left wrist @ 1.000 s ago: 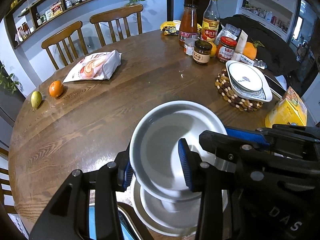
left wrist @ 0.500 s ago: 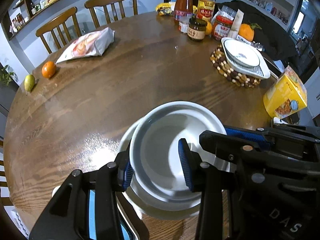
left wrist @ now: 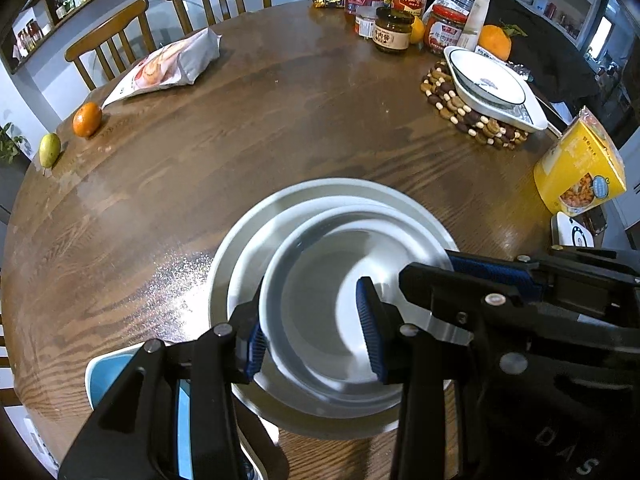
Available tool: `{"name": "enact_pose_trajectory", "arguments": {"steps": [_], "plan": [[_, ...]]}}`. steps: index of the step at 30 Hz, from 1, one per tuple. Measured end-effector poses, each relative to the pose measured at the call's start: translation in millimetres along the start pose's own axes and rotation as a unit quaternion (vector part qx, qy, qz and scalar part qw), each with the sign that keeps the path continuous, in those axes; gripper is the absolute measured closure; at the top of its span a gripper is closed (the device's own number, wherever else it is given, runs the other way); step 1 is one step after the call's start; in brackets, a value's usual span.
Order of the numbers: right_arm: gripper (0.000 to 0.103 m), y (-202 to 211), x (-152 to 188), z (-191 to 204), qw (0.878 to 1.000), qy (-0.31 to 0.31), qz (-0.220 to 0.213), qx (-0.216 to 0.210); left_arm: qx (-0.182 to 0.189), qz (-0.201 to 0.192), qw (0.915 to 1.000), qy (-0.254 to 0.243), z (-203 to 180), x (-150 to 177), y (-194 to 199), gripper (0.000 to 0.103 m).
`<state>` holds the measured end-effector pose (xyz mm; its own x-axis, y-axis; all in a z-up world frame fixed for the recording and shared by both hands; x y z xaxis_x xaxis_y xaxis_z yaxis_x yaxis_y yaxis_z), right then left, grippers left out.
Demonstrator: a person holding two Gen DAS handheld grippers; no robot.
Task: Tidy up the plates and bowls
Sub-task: 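Carry the small white bowl with both tools and lower it into the medium bowl, then open both tools to release the small white bowl in the nested bowls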
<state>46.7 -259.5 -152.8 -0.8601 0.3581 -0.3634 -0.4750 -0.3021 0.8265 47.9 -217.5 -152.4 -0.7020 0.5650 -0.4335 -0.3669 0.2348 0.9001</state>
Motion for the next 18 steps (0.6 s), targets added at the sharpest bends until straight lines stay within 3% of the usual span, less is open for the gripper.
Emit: {"name": "enact_pose_trajectory", "arguments": {"steps": [18], "plan": [[0.085, -3.4, -0.7, 6.5, 1.000, 0.012, 0.002, 0.014, 0.006, 0.002, 0.9999, 0.016, 7.0, 3.1, -5.0, 0.063]]}}
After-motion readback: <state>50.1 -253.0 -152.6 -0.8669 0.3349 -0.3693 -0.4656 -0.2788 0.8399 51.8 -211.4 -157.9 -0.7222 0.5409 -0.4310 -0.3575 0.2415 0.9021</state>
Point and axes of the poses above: each gripper's, at about its wrist camera, not at the fingertips, and y roughly against the way its jaws point, z to its left, x to its underside, the point moved 10 cm from there along -y, roughly the way its jaws point, and after that the axes turned 4 degrees about -y, right-handed, at the moved point
